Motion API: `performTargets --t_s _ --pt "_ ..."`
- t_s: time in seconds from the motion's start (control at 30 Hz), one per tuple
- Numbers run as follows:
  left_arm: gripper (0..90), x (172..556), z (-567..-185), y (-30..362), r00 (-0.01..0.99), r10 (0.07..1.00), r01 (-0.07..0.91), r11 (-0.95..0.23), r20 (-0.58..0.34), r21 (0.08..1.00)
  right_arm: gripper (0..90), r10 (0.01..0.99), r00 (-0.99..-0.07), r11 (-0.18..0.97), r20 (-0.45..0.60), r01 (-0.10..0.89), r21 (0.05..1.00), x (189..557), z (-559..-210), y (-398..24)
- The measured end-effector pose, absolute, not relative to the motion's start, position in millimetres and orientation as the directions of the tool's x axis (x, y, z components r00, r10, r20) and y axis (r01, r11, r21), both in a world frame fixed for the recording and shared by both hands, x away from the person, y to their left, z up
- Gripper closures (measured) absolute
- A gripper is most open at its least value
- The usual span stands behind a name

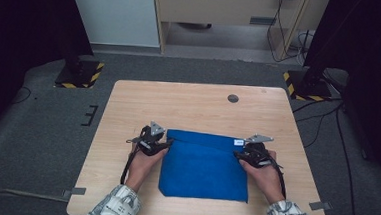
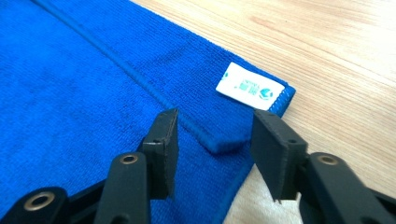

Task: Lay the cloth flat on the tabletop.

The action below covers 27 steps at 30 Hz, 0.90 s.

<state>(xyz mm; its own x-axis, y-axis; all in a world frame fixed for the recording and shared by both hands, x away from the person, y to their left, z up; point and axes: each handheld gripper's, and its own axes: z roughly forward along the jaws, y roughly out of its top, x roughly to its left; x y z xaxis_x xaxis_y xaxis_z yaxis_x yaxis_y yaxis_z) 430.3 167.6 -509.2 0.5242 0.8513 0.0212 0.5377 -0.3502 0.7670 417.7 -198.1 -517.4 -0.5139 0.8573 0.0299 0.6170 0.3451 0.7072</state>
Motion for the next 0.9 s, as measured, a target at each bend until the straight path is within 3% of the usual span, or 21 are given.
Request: performTargets --t_s 0.17,0.33,0.53,0.9 --pt "52.6 437.0 -515.0 164.4 0.524 0.852 0.559 -0.360 0.019 0.747 69.4 0.843 -0.537 0.369 0.035 0.623 0.690 422.5 -517.3 -195.6" --pt "53.7 440.0 -520.0 162.0 0.517 0.855 0.564 -0.374 0.039 0.736 71.3 0.839 -0.544 0.389 0.022 0.627 0.674 423.3 -520.5 -193.3" --pt "57.0 447.7 -523.2 159.5 0.517 0.855 0.577 -0.383 0.040 0.721 86.2 0.835 -0.551 0.406 0.007 0.624 0.667 426.8 -521.4 -195.2" --pt "63.2 460.5 -519.1 155.7 0.525 0.850 0.578 -0.395 0.045 0.714 87.5 0.835 -0.548 0.366 0.053 0.625 0.690 438.5 -502.8 -199.4"
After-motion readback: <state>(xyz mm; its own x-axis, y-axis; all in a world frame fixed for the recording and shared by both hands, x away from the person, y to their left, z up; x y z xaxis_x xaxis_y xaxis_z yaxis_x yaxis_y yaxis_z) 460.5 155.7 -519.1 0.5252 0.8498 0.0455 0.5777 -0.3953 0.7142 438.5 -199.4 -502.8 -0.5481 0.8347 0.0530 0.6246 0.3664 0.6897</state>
